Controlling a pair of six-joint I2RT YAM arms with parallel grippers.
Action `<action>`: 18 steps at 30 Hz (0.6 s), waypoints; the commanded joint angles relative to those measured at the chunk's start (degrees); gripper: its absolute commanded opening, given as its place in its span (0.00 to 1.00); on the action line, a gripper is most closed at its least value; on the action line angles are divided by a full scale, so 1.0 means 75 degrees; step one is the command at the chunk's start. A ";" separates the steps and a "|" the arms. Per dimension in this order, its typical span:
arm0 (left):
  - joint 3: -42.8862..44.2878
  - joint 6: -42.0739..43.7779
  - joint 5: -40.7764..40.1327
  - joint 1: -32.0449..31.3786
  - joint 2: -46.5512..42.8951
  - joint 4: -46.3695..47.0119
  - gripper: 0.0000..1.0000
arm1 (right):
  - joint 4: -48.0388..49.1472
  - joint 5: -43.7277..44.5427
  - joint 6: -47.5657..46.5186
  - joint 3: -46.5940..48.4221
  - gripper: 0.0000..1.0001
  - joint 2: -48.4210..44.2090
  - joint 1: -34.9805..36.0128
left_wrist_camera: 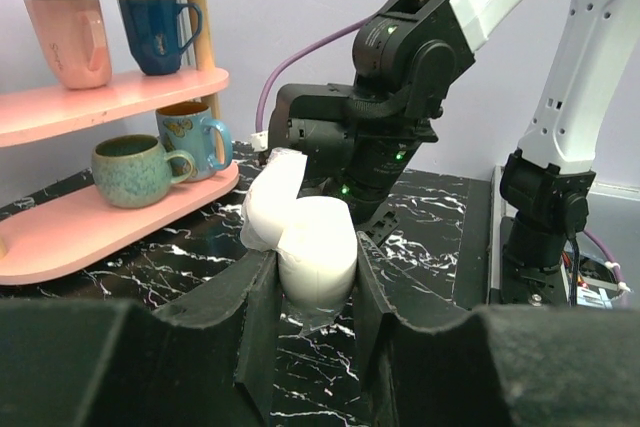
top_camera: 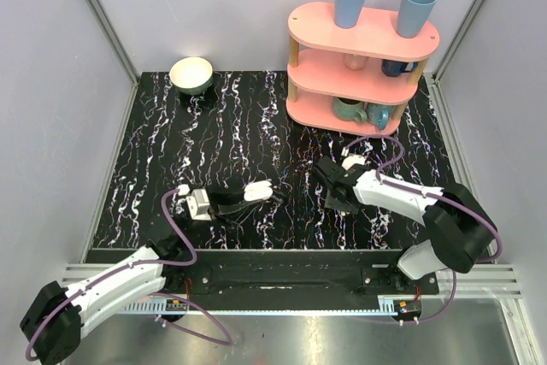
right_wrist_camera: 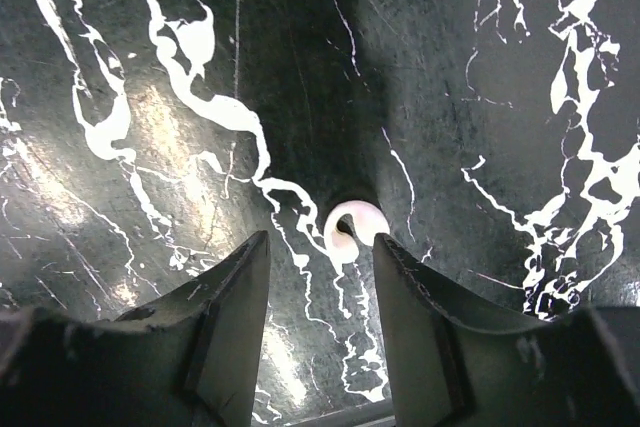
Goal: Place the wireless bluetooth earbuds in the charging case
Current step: Pick up the right earbud from the center of the board.
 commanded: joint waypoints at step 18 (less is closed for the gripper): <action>-0.0011 -0.0009 -0.0070 -0.0015 0.0333 0.0649 0.00 | -0.1332 0.0358 0.1913 -0.1113 0.34 -0.1450 0.0064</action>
